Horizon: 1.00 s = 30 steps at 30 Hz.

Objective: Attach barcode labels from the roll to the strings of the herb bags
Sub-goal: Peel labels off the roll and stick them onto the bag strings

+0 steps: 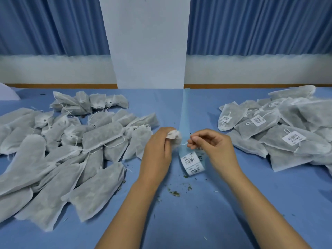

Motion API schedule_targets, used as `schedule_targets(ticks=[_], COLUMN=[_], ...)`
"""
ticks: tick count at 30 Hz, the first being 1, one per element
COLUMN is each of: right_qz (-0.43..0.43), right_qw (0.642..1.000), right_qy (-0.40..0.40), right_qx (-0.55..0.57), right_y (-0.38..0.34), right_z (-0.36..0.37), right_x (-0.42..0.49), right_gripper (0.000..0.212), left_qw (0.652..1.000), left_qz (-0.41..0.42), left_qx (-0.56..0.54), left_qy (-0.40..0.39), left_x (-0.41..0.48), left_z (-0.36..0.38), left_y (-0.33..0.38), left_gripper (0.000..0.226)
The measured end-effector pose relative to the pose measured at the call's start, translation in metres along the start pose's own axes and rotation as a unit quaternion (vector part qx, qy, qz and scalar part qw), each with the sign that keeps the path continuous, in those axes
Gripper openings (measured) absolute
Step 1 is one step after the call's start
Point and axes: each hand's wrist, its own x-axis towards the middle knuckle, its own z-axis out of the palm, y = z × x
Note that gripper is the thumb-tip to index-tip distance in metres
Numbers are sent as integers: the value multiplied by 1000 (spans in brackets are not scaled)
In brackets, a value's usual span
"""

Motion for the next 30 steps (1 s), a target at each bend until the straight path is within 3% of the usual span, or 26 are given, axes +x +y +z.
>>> schedule_targets(ticks=[4, 8, 15, 17, 21, 23, 30], right_qz=[-22, -53, -88, -113, -79, -73, -46], right_qw=[1000, 996, 989, 982, 982, 981, 988], right_qy=[-20, -33, -7, -18, -92, -82, -59], right_qx=[7, -62, -115, -147, -148, -159, -134], right_y=[1, 6, 4, 3, 3, 4, 2], right_z=[7, 17, 9, 4, 2, 5, 0], right_x=[-6, -10, -9, -8, -8, -8, -6], right_gripper=[11, 23, 15, 19, 40, 40, 32], left_qw=[999, 992, 995, 997, 996, 996, 996], left_qz=[12, 74, 78, 66, 39, 32, 55], left_qx=[5, 33, -1, -26, -85, -84, -73], left_qy=[-30, -92, -61, -40, -17, -23, -16], left_x=[-2, -2, -5, -5, -5, -5, -3], left_z=[2, 4, 6, 6, 4, 3, 1], left_y=[2, 2, 2, 3, 6, 5, 5], left_gripper=[28, 35, 32, 27, 25, 26, 48])
